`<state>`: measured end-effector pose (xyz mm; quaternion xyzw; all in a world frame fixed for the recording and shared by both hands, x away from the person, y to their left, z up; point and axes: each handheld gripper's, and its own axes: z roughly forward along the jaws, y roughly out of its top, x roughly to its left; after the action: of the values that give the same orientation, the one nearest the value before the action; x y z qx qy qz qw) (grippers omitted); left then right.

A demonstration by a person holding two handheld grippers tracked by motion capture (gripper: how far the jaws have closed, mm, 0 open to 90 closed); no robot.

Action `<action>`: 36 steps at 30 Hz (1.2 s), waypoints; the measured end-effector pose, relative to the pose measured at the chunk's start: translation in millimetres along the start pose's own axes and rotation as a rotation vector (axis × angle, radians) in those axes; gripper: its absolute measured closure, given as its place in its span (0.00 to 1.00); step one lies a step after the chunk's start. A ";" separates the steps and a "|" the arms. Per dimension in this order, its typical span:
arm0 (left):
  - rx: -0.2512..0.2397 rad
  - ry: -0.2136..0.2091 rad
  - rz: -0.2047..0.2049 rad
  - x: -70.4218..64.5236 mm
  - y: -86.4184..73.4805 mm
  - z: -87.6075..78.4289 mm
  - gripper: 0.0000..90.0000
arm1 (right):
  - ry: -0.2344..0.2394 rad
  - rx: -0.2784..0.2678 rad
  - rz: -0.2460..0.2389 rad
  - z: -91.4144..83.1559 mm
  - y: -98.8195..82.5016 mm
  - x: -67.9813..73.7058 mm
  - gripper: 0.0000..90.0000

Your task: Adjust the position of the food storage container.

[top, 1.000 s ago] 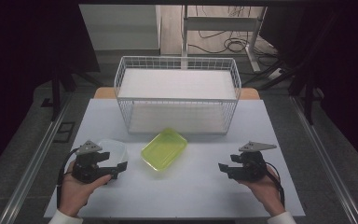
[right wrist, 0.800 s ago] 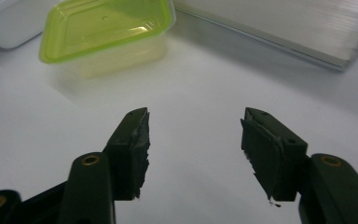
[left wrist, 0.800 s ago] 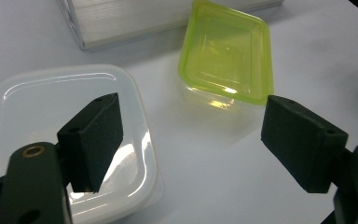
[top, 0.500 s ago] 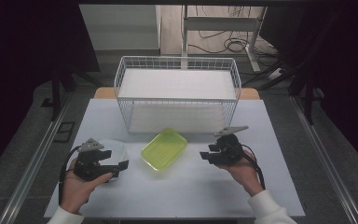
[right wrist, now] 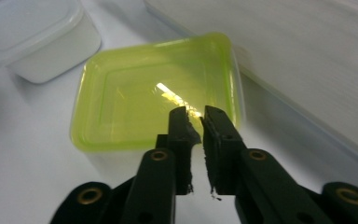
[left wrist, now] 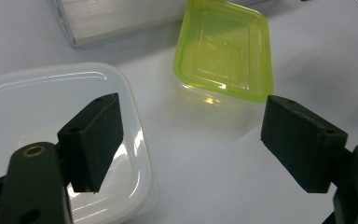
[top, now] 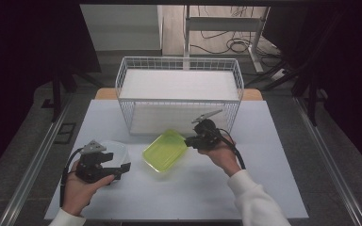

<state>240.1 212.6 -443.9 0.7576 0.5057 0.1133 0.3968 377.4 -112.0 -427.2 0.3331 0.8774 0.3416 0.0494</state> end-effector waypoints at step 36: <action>0.007 -0.006 0.002 7.7 -4.0 1.6 0.23 | -0.096 0.104 -0.168 109.5 74.3 21.3 0.98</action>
<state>241.8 219.2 -449.5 0.7600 0.5040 0.1096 0.3955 436.2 3.7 -460.6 0.2764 0.9154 0.2741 0.1026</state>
